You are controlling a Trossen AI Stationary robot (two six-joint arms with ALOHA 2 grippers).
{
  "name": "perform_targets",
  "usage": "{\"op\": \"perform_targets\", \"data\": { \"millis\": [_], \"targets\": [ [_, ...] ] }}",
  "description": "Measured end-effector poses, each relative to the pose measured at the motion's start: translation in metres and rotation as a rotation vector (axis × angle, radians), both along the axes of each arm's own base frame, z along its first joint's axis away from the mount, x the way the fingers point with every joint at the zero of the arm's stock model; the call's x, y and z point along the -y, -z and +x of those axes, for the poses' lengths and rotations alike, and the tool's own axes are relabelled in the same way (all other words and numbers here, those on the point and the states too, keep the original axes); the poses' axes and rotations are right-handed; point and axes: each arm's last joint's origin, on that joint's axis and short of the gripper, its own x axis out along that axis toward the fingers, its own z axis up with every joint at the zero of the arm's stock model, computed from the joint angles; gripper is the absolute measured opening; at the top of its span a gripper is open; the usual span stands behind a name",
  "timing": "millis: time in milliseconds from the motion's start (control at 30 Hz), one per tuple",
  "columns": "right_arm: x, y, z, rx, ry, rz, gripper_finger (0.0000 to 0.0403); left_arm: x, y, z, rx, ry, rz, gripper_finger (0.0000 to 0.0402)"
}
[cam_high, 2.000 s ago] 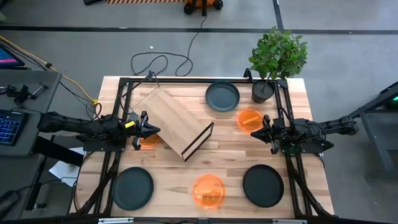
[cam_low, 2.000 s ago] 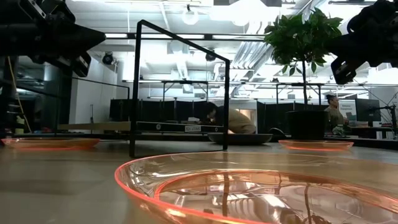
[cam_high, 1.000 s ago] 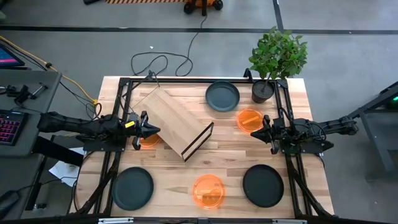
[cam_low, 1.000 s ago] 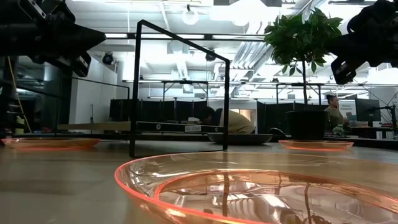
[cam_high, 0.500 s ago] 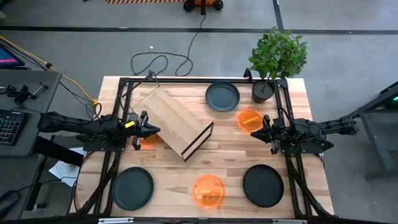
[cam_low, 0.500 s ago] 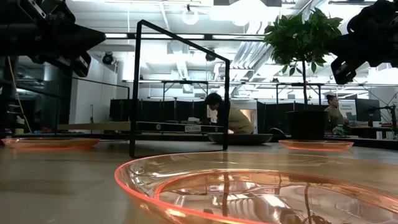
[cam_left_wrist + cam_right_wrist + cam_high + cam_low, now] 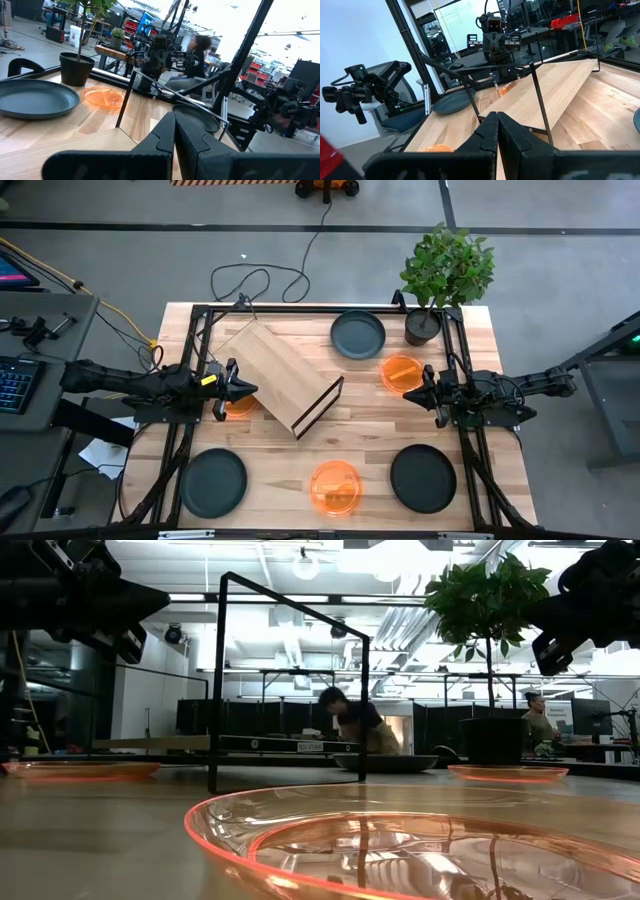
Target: Place and stack plates onto a shelf
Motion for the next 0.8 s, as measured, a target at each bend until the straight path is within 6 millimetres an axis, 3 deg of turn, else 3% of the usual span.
{"op": "perform_targets", "data": {
  "millis": [800],
  "targets": [
    [0.0005, -0.0008, 0.0, 0.009, 0.017, 0.021, 0.0, 0.0, 0.0, 0.0, 0.0, 0.0, 0.0, 0.0001]
  ]
}}
